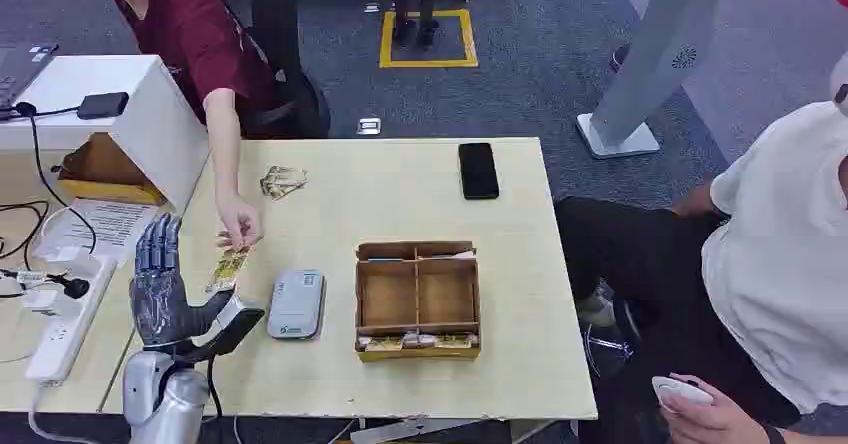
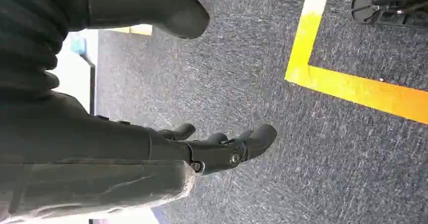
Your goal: Pass the card to the sensor for recognition and then transmit it.
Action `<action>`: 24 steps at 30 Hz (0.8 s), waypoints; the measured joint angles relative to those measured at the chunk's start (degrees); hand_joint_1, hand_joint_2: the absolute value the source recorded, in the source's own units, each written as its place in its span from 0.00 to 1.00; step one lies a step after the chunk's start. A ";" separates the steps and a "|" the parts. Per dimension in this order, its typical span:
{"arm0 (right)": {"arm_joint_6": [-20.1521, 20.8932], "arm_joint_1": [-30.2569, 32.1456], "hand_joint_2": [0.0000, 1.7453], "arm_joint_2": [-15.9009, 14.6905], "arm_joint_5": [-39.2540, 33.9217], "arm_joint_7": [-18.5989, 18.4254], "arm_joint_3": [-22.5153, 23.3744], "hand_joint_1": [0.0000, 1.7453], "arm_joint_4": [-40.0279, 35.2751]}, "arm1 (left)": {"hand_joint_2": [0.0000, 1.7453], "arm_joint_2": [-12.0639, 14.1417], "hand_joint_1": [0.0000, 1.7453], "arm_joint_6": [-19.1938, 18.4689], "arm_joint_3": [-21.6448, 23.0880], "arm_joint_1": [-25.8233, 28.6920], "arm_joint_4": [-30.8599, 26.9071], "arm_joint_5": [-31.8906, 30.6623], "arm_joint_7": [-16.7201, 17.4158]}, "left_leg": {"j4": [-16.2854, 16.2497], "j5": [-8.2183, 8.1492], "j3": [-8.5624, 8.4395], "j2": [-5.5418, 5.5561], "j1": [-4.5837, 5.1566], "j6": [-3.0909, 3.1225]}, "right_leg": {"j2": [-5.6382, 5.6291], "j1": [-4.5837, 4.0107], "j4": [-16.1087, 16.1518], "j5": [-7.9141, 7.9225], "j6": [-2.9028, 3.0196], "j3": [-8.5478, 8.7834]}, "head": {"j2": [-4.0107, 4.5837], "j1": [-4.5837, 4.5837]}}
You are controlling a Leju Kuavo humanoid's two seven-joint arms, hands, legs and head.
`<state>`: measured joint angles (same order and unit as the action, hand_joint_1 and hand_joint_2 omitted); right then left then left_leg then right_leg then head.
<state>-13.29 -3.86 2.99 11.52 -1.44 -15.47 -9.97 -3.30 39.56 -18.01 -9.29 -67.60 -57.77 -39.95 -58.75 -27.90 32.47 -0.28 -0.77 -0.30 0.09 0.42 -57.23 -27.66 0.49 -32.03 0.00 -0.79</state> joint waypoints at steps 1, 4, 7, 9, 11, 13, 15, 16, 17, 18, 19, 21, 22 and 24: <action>0.00 0.00 1.00 0.00 0.00 0.00 0.00 0.00 0.00 | 1.00 -0.02 0.00 0.00 0.00 0.00 0.00 0.02 0.00 | 0.00 0.00 0.00 0.00 0.00 0.00 | 0.00 0.00 0.00 0.00 0.00 0.00 | 0.00 0.00; 0.00 0.01 1.00 0.00 0.11 0.00 0.02 0.00 0.00 | 1.00 -0.02 0.00 0.00 0.00 0.01 0.00 0.09 0.00 | 0.00 0.00 0.00 0.00 0.00 0.00 | 0.00 0.00 0.00 0.00 0.00 0.00 | 0.00 0.00; -0.02 0.01 1.00 0.00 0.26 0.02 0.02 0.00 0.00 | 1.00 0.00 1.00 0.00 0.00 0.05 0.00 0.22 0.00 | 0.00 0.00 0.00 0.00 0.00 0.00 | 0.00 0.00 0.00 0.00 0.00 0.00 | 0.00 0.00; -0.02 0.02 1.00 0.00 0.33 0.15 0.02 0.00 0.00 | 1.00 0.05 1.00 0.00 0.00 0.10 0.00 0.52 0.00 | 0.00 0.00 0.00 0.00 0.00 0.00 | 0.00 0.00 0.00 0.00 0.00 0.00 | 0.00 0.00; -0.09 0.03 1.00 0.00 0.33 0.26 0.02 0.00 0.00 | 1.00 0.07 1.00 0.00 0.00 0.19 0.00 0.57 0.00 | 0.00 0.00 0.00 0.00 0.00 0.00 | 0.00 0.00 0.00 0.00 0.00 0.00 | 0.00 0.00; -0.11 0.03 1.00 0.00 0.37 0.26 0.02 0.00 0.00 | 1.00 0.07 1.00 0.00 0.00 0.24 0.00 0.74 0.00 | 0.00 0.00 0.00 0.00 0.00 0.00 | 0.00 0.00 0.00 0.00 0.00 0.00 | 0.00 0.02; -0.15 0.04 1.00 0.00 0.39 0.26 0.04 0.00 0.00 | 1.00 0.07 1.00 0.00 0.00 0.24 0.00 0.87 0.00 | 0.00 0.00 0.00 0.00 0.00 0.00 | 0.00 0.00 0.00 0.00 0.00 0.00 | 0.00 0.00; -0.18 0.05 1.00 0.00 0.42 0.26 0.04 0.00 0.00 | 1.00 0.07 1.00 0.00 0.00 0.24 0.00 0.90 0.00 | 0.00 0.00 0.00 0.00 0.00 0.00 | 0.00 0.00 0.00 0.00 0.00 0.00 | 0.00 0.00; -0.18 0.06 1.00 0.00 0.42 0.26 0.04 0.00 0.00 | 1.00 0.07 1.00 0.00 0.00 0.24 0.00 0.94 0.00 | 0.00 0.00 0.00 0.00 0.00 0.00 | 0.00 0.00 0.00 0.00 0.00 0.00 | 0.00 0.00; -0.18 0.07 1.00 0.00 0.41 0.26 0.07 0.00 0.00 | 1.00 0.07 1.00 0.00 0.00 0.24 0.00 0.96 0.00 | 0.00 0.00 0.00 0.00 0.00 0.00 | 0.00 0.00 0.00 0.00 0.00 0.00 | 0.00 0.00; -0.18 0.08 1.00 0.00 0.42 0.26 0.07 0.00 0.00 | 1.00 0.07 1.00 0.00 0.00 0.24 0.00 0.98 0.00 | 0.00 0.00 0.00 0.00 0.00 0.00 | 0.00 0.00 0.00 0.00 0.00 0.00 | 0.00 0.00; -0.20 0.11 1.00 0.00 0.44 0.26 0.07 0.00 0.00 | 1.00 0.07 1.00 0.00 0.00 0.24 0.00 1.03 0.00 | 0.00 0.00 0.00 0.00 0.00 0.00 | 0.00 0.00 0.00 0.00 0.00 0.00 | 0.00 0.00; -0.20 0.13 1.00 0.00 0.44 0.26 0.07 0.00 0.00 | 1.00 0.07 1.00 0.00 0.00 0.24 0.00 1.03 0.00 | 0.00 0.00 0.00 0.00 0.00 0.00 | 0.00 0.00 0.00 0.00 0.00 0.00 | 0.00 0.00; -0.20 0.15 1.00 0.00 0.44 0.26 0.07 0.00 0.00 | 1.00 0.07 1.00 0.00 0.00 0.25 0.00 1.03 0.00 | 0.00 0.00 0.00 0.00 0.00 0.00 | 0.00 0.00 0.00 0.00 0.00 0.00 | 0.00 0.00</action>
<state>-13.49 -3.71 2.99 11.96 -1.18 -15.41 -9.97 -3.23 39.56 -18.01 -9.04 -67.60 -56.74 -39.95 -58.75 -27.90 32.47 -0.28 -0.77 -0.30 0.09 0.42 -57.23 -27.66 0.49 -32.03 0.00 -0.79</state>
